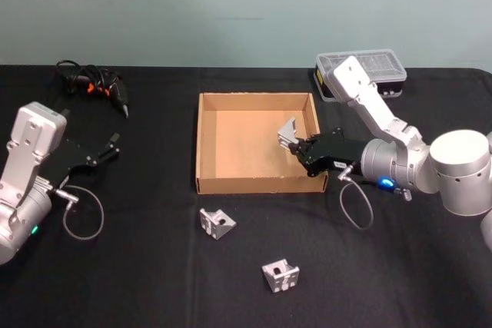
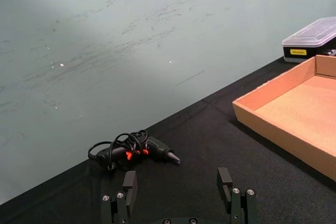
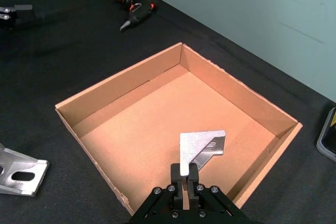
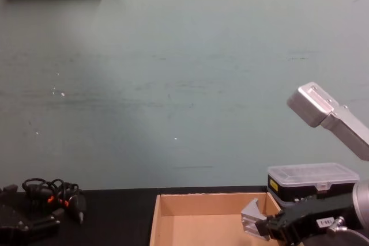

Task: Use one hand to pick up the angle iron from the table and place it into the box.

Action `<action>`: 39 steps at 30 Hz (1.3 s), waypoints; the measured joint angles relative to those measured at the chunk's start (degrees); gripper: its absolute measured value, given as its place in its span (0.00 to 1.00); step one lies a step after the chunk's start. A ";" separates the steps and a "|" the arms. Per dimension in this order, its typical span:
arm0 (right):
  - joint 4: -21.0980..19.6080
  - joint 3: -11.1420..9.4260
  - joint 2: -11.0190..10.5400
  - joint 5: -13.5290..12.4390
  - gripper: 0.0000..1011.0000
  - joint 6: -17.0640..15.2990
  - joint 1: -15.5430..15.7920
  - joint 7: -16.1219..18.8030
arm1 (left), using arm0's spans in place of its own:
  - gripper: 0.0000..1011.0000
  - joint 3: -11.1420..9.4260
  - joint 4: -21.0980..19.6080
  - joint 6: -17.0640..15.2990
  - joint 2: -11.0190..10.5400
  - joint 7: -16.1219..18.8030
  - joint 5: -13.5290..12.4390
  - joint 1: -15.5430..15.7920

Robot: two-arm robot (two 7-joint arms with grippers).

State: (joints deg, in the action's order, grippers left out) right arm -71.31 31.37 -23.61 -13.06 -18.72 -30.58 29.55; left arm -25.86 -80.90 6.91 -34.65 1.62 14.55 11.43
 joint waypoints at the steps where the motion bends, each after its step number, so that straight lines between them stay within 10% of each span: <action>1: 0.26 0.03 0.12 0.06 0.06 0.06 -0.07 0.07 | 0.99 0.00 0.00 0.00 0.00 0.00 0.00 0.00; 17: 2.00 -0.17 1.12 1.16 0.11 0.78 -0.11 0.61 | 0.99 0.00 0.00 0.00 0.00 0.00 0.00 0.00; 39: -1.34 -3.09 0.33 0.83 0.78 2.46 2.56 -0.87 | 0.99 0.00 0.00 0.00 0.00 0.00 0.00 0.00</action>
State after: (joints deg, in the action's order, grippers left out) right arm -72.65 28.27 -23.29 -12.23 -16.27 -28.02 28.68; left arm -25.86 -80.90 6.91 -34.65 1.62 14.55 11.43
